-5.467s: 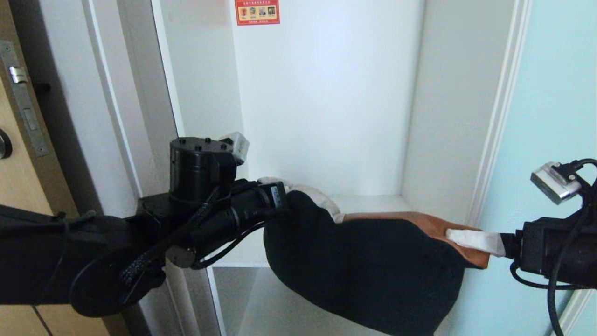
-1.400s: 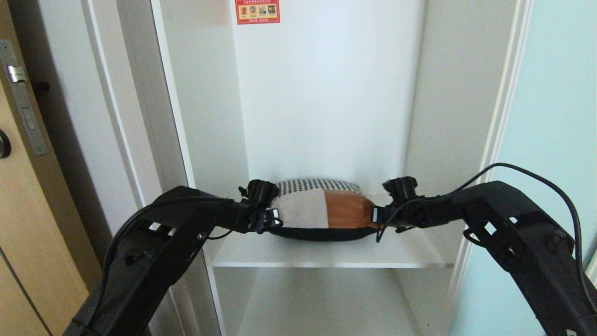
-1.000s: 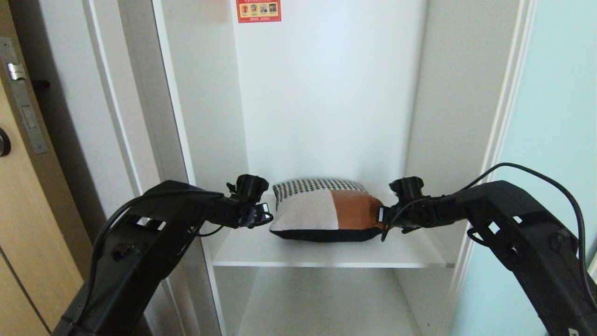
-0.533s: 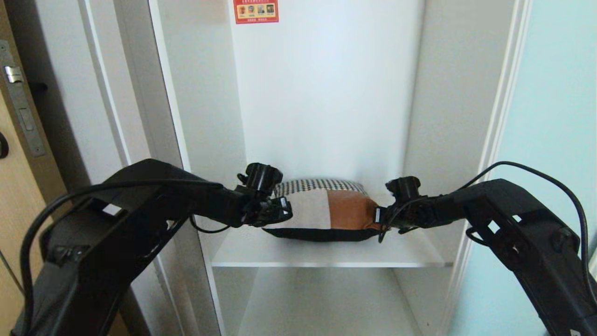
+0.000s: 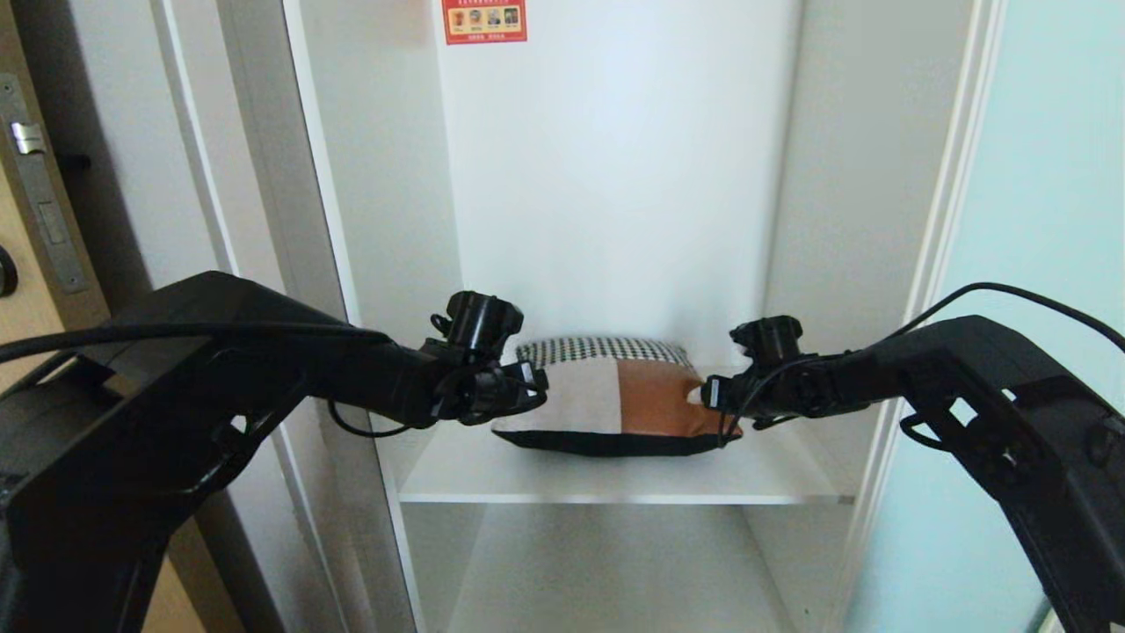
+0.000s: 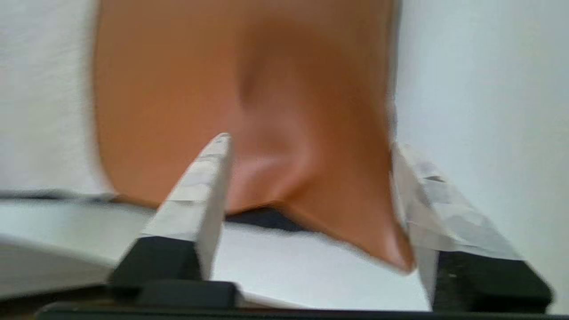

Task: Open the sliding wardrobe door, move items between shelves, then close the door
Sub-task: Place the pillow on the higher shelf

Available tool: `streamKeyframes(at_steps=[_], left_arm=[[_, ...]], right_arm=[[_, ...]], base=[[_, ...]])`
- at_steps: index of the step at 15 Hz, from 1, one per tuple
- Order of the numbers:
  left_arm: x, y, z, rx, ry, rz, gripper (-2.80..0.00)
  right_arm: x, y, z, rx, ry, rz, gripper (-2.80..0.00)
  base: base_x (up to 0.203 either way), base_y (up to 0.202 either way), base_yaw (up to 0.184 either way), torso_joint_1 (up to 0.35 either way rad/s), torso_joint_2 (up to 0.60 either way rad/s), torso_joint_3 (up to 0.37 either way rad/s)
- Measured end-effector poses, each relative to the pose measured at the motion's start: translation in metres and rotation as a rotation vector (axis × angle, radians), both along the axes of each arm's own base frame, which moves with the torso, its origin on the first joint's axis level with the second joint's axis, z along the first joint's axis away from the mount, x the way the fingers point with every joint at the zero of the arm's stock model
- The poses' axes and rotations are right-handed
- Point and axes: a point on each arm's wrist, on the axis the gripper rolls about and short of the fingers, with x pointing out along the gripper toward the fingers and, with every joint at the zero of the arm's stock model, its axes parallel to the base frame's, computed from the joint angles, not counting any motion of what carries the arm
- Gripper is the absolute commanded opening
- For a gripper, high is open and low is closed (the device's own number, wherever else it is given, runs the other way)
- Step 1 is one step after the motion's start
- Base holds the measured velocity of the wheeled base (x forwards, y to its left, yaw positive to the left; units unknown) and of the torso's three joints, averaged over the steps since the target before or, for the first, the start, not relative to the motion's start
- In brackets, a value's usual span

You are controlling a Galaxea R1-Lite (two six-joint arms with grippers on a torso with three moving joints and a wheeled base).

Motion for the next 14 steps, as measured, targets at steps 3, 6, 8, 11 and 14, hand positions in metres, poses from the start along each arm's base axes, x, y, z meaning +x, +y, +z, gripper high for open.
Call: streamKeyframes(at_steps=[3, 6, 8, 11, 14], left_arm=[[-0.011, 0.002, 0.009, -0.001, -0.016, -0.001, 0.00], [-0.022, 0.005, 0.025, -0.009, -0.049, 0.004, 0.00], [-0.032, 0.009, 0.040, -0.005, -0.076, 0.023, 0.00], [-0.047, 0.020, 0.063, 0.046, -0.141, 0.129, 0.00], [-0.074, 0.034, 0.091, 0.086, -0.202, 0.186, 0.00]], right_arm=[[-0.013, -0.007, 0.009, 0.002, -0.027, -0.015, 0.00], [-0.040, -0.011, 0.028, 0.008, -0.063, -0.013, -2.80], [-0.066, -0.015, 0.050, 0.011, -0.069, -0.007, -2.80], [-0.113, -0.021, 0.090, 0.017, -0.113, 0.002, -2.80], [-0.172, -0.024, 0.130, 0.005, -0.178, 0.029, -2.80]], base=[[0.000, 0.000, 0.000, 0.000, 0.00, 0.000], [0.000, 0.000, 0.000, 0.000, 0.00, 0.000], [0.000, 0.000, 0.000, 0.000, 0.00, 0.000], [0.000, 0.000, 0.000, 0.000, 0.00, 0.000], [0.000, 0.000, 0.000, 0.000, 0.00, 0.000]])
